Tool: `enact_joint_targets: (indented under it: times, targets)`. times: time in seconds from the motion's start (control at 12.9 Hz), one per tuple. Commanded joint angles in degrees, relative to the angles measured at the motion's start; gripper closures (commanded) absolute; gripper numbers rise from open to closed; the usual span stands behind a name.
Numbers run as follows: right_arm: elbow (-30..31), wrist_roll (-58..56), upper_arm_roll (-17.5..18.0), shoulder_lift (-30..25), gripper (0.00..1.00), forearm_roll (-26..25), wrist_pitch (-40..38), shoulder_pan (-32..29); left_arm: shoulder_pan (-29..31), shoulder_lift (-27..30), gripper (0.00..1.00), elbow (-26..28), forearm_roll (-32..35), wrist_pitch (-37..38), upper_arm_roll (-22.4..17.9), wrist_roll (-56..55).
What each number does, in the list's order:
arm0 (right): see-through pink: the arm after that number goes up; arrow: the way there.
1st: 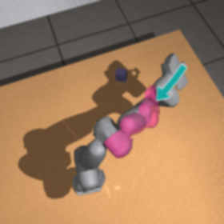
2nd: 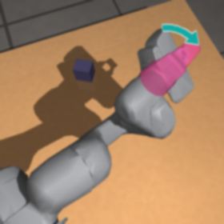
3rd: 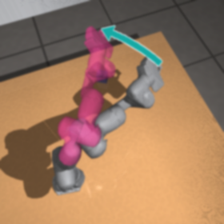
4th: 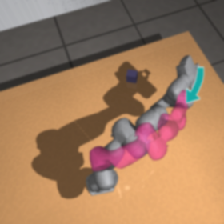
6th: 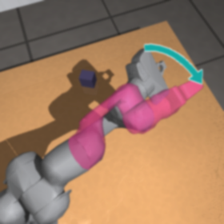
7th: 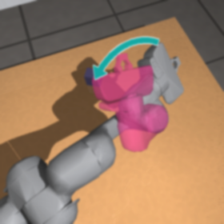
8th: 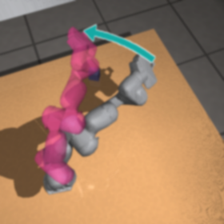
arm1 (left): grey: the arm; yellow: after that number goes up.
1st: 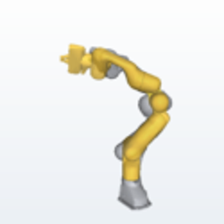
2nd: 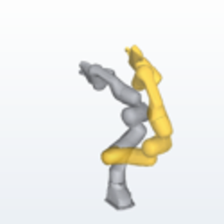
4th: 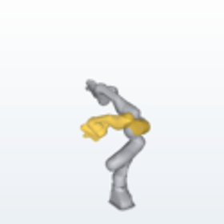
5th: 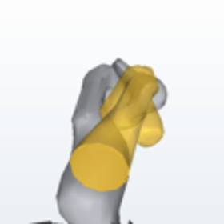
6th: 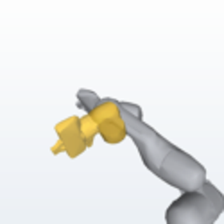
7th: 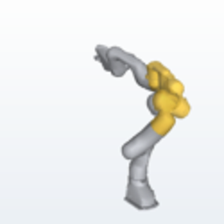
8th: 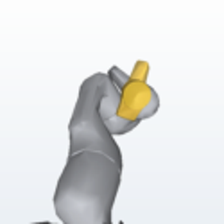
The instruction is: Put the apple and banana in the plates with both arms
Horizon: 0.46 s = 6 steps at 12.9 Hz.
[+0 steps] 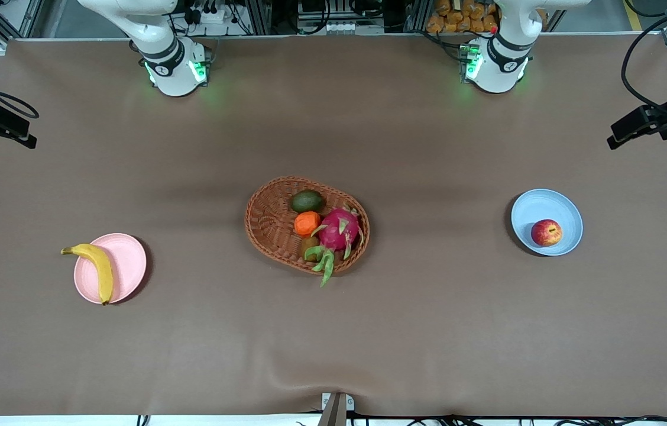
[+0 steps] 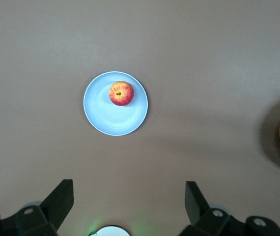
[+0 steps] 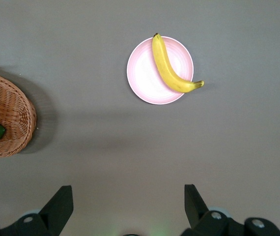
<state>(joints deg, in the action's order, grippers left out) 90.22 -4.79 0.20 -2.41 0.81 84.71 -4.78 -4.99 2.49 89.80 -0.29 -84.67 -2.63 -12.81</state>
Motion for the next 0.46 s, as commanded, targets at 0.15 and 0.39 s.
enact_joint_targets:
  times: [0.15,0.39]
  targets:
    - [-1.9,0.4,0.4,1.4,0.0,-1.1,1.1,0.1,0.0,0.1,0.0,-1.6,-0.7,2.1,0.0,0.7]
    - [-1.8,0.4,0.6,1.4,0.0,-1.1,1.3,0.2,0.1,0.0,0.0,-1.6,0.1,3.0,-0.1,0.6]
